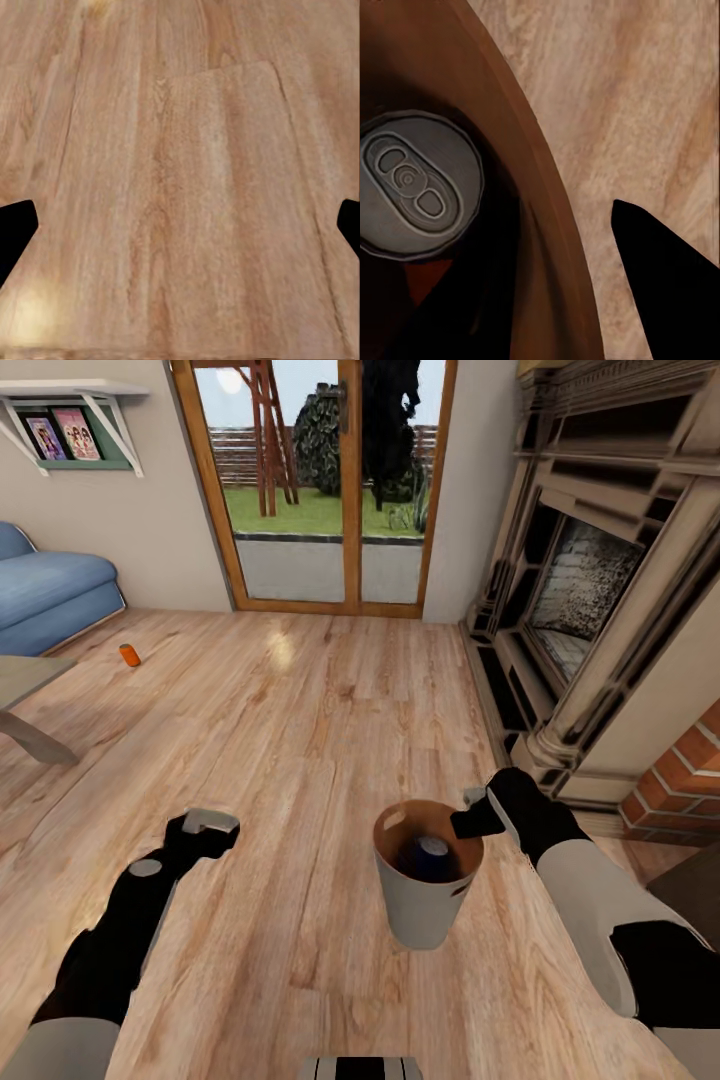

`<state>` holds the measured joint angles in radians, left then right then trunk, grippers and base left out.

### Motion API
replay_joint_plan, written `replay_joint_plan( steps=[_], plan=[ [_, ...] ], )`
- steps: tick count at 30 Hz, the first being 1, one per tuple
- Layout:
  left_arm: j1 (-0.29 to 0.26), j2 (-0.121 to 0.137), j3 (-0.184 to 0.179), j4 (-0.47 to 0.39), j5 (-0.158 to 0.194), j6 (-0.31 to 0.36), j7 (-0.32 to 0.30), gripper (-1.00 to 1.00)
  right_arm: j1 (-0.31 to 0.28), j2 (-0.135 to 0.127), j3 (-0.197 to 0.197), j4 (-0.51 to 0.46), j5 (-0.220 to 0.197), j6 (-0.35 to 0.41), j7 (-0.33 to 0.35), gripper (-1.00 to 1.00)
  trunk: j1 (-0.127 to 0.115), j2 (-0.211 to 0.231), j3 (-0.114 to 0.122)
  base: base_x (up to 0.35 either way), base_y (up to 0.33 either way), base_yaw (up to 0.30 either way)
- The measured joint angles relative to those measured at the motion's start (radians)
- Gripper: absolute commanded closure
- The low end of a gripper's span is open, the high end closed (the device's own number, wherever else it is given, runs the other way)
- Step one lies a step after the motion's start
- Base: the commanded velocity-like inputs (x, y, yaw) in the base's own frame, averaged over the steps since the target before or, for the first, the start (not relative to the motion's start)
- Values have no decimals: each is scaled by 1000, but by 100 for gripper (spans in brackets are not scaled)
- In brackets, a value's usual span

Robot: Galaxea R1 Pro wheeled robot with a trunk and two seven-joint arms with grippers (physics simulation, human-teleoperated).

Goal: Put the three can of soda from the living room inside the tash can in the kitchen.

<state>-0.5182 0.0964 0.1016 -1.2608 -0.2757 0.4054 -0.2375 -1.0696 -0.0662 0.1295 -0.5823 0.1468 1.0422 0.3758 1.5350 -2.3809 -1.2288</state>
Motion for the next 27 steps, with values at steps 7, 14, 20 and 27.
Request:
replay_joint_plan(
  steps=[7,14,20,27],
  plan=[
    [43,-18,9,332,90,-363,123,-100,47,-58,-1,-9,4,-54,-6,100,0,0,0,31,0,0],
    [161,-26,3,295,104,-453,121,-100,134,-84,-4,-9,-16,-179,-5,100,0,0,0,128,0,0],
    [185,-29,1,287,103,-459,120,-100,179,-99,-21,-12,-23,-217,-3,100,0,0,0,32,0,0],
    [198,-42,0,285,103,-439,121,-100,189,-114,-81,-65,-18,-243,-3,100,-27,49,22,4,0,0]
  ],
)
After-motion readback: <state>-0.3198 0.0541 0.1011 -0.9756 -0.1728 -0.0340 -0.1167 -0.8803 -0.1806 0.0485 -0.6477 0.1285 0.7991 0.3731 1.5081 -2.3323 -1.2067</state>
